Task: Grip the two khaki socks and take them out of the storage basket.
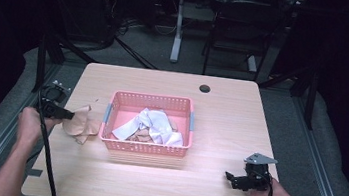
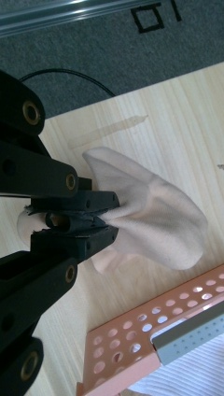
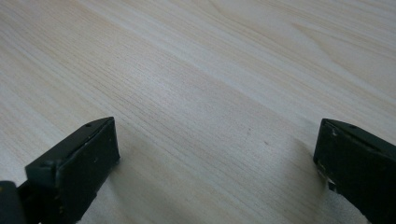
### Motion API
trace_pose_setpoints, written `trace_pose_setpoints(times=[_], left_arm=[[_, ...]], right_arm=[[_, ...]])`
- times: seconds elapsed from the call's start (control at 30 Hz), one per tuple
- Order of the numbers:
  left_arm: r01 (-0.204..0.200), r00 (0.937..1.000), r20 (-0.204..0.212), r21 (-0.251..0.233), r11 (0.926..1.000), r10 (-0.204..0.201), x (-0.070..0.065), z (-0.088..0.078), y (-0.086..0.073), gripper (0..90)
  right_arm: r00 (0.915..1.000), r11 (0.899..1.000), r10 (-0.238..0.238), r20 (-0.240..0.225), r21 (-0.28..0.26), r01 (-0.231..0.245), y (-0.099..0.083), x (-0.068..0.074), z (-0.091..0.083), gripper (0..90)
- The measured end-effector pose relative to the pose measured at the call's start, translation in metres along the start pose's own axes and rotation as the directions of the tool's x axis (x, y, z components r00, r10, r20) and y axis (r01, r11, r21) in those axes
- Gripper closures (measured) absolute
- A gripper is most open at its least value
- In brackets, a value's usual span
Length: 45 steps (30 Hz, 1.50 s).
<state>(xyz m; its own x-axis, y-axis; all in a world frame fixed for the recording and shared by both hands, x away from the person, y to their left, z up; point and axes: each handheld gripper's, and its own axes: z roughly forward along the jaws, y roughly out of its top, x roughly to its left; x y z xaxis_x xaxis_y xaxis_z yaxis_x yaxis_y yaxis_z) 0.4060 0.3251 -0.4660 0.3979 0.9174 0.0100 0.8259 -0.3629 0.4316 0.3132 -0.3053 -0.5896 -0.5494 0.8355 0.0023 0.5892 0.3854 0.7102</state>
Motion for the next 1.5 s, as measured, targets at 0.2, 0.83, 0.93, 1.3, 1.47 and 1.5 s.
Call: trace_pose_setpoints(times=[0.2, 0.83, 0.93, 1.3, 1.47, 1.5], left_arm=[[0.017, 0.9998, 0.008, 0.006, 0.9998, -0.017, -0.002, 0.019, -0.002, 83.1], [0.074, 0.9966, -0.040, 0.045, 0.9963, -0.072, -0.002, 0.080, -0.017, 81.2], [0.093, 0.9954, -0.026, 0.018, 0.9955, -0.093, 0.002, 0.079, -0.019, 77.3], [0.142, 0.9898, 0.005, -0.073, 0.9871, -0.142, 0.006, 0.046, -0.016, 22.7], [0.098, 0.9944, -0.026, -0.132, 0.9864, -0.102, -0.002, 0.017, -0.013, 16.6], [0.090, 0.9951, -0.029, -0.140, 0.9861, -0.095, -0.003, 0.012, -0.012, 15.9]], right_arm=[[1.0000, 1.000, -0.002, 0.003, 0.000, 0.002, 0.000, 0.000, 0.000, 0.0], [1.0000, 1.000, -0.001, 0.000, -0.001, 0.001, 0.000, 0.000, 0.000, 0.0], [1.0000, 1.000, 0.000, 0.002, -0.002, 0.000, 0.000, 0.000, 0.000, 0.0], [1.0000, 1.000, -0.002, 0.000, 0.001, 0.002, 0.000, 0.000, 0.000, 0.0], [1.0000, 1.000, 0.003, 0.002, -0.005, -0.003, 0.000, 0.001, 0.000, 0.0], [1.0000, 1.000, 0.003, 0.002, -0.005, -0.003, 0.000, 0.001, 0.000, 0.0]])
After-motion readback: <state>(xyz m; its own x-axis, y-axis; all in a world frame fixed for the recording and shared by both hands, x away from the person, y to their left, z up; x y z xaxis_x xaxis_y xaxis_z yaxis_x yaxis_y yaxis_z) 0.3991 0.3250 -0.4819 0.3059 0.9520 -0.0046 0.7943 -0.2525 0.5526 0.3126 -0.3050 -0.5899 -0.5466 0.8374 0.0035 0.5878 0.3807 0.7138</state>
